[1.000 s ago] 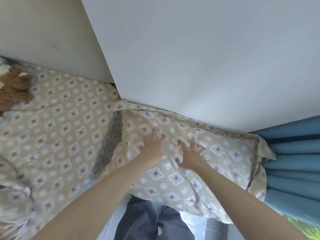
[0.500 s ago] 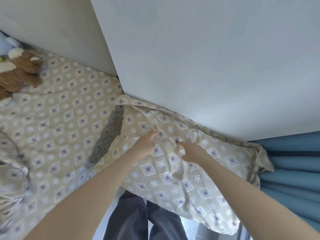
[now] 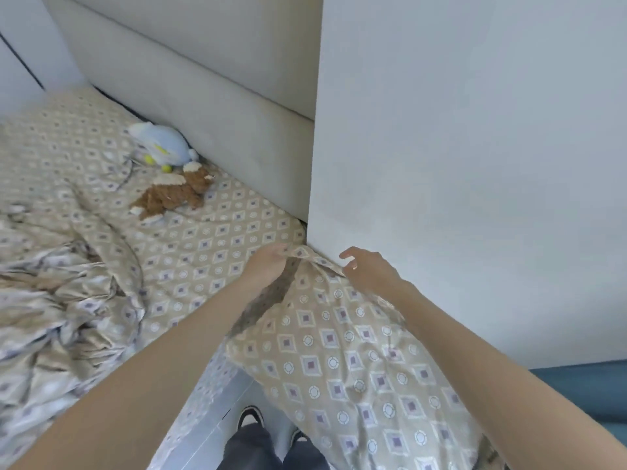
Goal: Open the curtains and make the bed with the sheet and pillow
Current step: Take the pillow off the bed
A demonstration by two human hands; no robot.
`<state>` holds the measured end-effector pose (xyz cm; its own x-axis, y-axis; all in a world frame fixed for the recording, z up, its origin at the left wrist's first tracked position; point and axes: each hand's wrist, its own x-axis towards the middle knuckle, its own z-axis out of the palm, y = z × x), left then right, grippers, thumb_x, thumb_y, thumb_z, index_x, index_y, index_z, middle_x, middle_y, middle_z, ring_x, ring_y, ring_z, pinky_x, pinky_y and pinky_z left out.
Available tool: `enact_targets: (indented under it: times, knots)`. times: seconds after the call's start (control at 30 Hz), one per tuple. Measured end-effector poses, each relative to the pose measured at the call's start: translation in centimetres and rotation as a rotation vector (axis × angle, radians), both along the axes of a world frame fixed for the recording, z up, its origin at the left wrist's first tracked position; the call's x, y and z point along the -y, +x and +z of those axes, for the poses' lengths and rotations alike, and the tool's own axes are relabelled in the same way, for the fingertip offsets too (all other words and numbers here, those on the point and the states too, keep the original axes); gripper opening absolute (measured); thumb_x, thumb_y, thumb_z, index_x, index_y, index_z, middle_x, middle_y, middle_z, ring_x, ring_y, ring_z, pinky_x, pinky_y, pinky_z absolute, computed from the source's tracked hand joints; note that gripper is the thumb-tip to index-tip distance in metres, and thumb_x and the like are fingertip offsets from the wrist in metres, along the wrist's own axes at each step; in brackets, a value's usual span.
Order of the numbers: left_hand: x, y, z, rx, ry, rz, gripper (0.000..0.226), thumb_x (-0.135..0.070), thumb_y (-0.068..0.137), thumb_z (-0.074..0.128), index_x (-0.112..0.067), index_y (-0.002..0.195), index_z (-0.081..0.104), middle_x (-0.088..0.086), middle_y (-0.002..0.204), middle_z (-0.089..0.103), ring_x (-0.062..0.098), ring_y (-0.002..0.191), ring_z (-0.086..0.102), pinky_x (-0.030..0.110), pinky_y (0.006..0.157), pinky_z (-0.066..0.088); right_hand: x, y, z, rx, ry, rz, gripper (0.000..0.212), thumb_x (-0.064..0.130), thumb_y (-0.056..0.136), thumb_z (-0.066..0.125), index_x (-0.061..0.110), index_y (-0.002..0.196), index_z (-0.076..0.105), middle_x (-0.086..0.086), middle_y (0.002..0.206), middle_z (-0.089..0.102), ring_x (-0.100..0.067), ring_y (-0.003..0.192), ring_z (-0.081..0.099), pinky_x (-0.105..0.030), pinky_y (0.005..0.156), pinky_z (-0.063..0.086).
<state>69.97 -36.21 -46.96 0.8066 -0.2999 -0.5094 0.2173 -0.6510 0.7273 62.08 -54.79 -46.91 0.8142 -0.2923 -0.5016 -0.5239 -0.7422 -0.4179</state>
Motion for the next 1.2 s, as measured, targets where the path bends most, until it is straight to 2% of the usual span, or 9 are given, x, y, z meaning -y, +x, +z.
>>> enact_targets:
  times: [0.1, 0.17, 0.27, 0.33, 0.4, 0.5, 0.8, 1.03, 1.2]
  knots:
    - [-3.4, 1.0, 4.0, 0.025, -0.053, 0.121, 0.042, -0.013, 0.097, 0.039, -0.021, 0.138, 0.046, 0.003, 0.144, 0.042, 0.019, 0.108, 0.056, 0.031, 0.084, 0.046, -2.6, 2.0, 4.4, 0.111, 0.029, 0.049, 0.035, 0.020, 0.092, 0.044, 0.028, 0.124, 0.055, 0.002, 0.110, 0.060, -0.022, 0.107, 0.058, -0.034, 0.096, 0.045]
    - [-6.3, 1.7, 6.5, 0.048, -0.064, 0.174, 0.047, -0.013, 0.097, 0.037, -0.023, 0.142, 0.040, 0.002, 0.149, 0.037, 0.020, 0.115, 0.053, 0.030, 0.087, 0.045, -4.7, 3.3, 7.2, 0.162, 0.039, 0.100, 0.032, 0.017, 0.092, 0.043, 0.022, 0.120, 0.058, -0.002, 0.109, 0.061, -0.025, 0.105, 0.058, -0.037, 0.096, 0.047]
    - [-10.4, 2.6, 9.9, 0.063, -0.068, 0.246, 0.046, -0.012, 0.097, 0.040, -0.023, 0.142, 0.041, 0.002, 0.143, 0.043, 0.016, 0.095, 0.056, 0.027, 0.073, 0.045, -7.4, 5.6, 10.1, 0.198, -0.003, 0.181, 0.036, 0.016, 0.090, 0.043, 0.022, 0.124, 0.056, -0.002, 0.122, 0.057, -0.028, 0.115, 0.055, -0.038, 0.098, 0.046]
    - [-14.1, 3.2, 12.3, 0.088, -0.100, 0.309, 0.046, -0.012, 0.098, 0.041, -0.020, 0.143, 0.041, 0.002, 0.126, 0.052, 0.014, 0.080, 0.053, 0.026, 0.065, 0.043, -10.0, 7.3, 12.0, 0.239, 0.021, 0.182, 0.039, 0.021, 0.091, 0.042, 0.027, 0.127, 0.054, 0.000, 0.128, 0.053, -0.026, 0.117, 0.054, -0.033, 0.096, 0.045]
    - [-17.8, 3.8, 14.2, 0.085, -0.131, 0.378, 0.046, -0.012, 0.097, 0.042, -0.020, 0.143, 0.040, 0.003, 0.123, 0.051, 0.021, 0.097, 0.054, 0.031, 0.075, 0.043, -12.8, 8.6, 14.1, 0.274, 0.053, 0.188, 0.039, 0.020, 0.091, 0.044, 0.025, 0.127, 0.056, -0.002, 0.128, 0.055, -0.025, 0.113, 0.056, -0.029, 0.091, 0.044]
    - [-22.7, 4.3, 16.0, 0.103, -0.118, 0.447, 0.045, -0.012, 0.097, 0.043, -0.021, 0.141, 0.041, 0.007, 0.144, 0.042, 0.028, 0.125, 0.047, 0.034, 0.086, 0.041, -16.9, 10.6, 15.7, 0.300, 0.102, 0.222, 0.039, 0.014, 0.092, 0.046, 0.019, 0.129, 0.055, -0.006, 0.133, 0.054, -0.025, 0.118, 0.053, -0.027, 0.095, 0.042]
    - [-34.5, 7.9, 20.0, 0.214, -0.180, 0.545, 0.044, -0.013, 0.098, 0.044, -0.020, 0.141, 0.043, 0.008, 0.143, 0.043, 0.027, 0.123, 0.050, 0.036, 0.089, 0.045, -29.3, 16.6, 18.8, 0.374, 0.148, 0.292, 0.039, 0.016, 0.095, 0.050, 0.014, 0.133, 0.051, -0.007, 0.129, 0.056, -0.024, 0.117, 0.054, -0.020, 0.083, 0.038]
    - [-39.4, 11.9, 20.2, 0.227, -0.239, 0.616, 0.042, -0.016, 0.098, 0.044, -0.021, 0.139, 0.045, 0.002, 0.107, 0.052, 0.021, 0.097, 0.054, 0.030, 0.076, 0.045, -35.1, 21.4, 17.5, 0.363, 0.147, 0.397, 0.040, 0.019, 0.097, 0.048, 0.016, 0.136, 0.047, -0.005, 0.140, 0.049, -0.022, 0.114, 0.054, -0.023, 0.079, 0.041]
    - [-40.6, 16.0, 18.9, 0.238, -0.232, 0.633, 0.040, -0.014, 0.097, 0.044, -0.019, 0.137, 0.047, -0.002, 0.100, 0.055, 0.012, 0.076, 0.051, 0.021, 0.064, 0.043, -36.9, 25.7, 15.7, 0.341, 0.154, 0.410, 0.042, 0.017, 0.094, 0.050, 0.018, 0.136, 0.048, -0.004, 0.133, 0.054, -0.020, 0.113, 0.055, -0.030, 0.092, 0.045]
